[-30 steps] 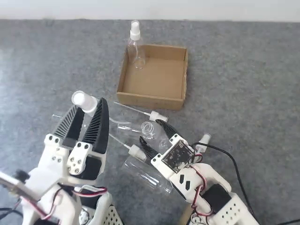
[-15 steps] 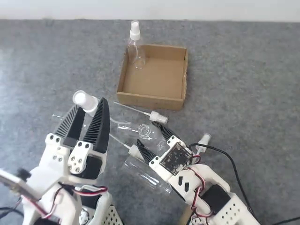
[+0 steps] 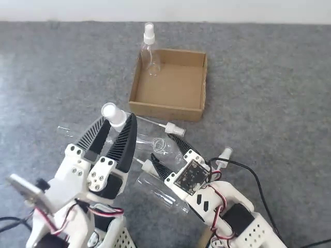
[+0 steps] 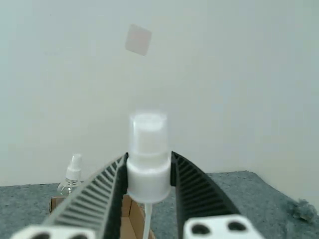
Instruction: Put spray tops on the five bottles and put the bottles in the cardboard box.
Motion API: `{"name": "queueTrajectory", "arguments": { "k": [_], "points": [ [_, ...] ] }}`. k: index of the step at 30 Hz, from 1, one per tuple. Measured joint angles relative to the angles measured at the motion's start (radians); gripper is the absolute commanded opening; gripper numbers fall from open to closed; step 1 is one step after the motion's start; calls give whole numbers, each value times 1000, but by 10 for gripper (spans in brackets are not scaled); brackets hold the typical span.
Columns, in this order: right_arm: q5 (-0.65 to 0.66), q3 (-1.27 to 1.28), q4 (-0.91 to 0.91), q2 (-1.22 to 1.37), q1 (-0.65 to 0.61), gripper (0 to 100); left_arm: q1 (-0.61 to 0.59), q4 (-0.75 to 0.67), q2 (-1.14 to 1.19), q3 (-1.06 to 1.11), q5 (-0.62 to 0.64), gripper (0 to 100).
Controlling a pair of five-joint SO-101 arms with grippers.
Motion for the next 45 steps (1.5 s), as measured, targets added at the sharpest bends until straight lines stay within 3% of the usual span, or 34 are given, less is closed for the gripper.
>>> {"name": "queueTrajectory", "arguments": {
  "k": [31,38,45],
  "points": [
    [17,0,0,0,-37,87,2,-11,0,98,-14,13],
    [17,0,0,0,-37,87,87,-11,0,146,-17,13],
    [-44,0,-12,0,-37,87,100,-11,0,149,-18,13]
  ]
}}
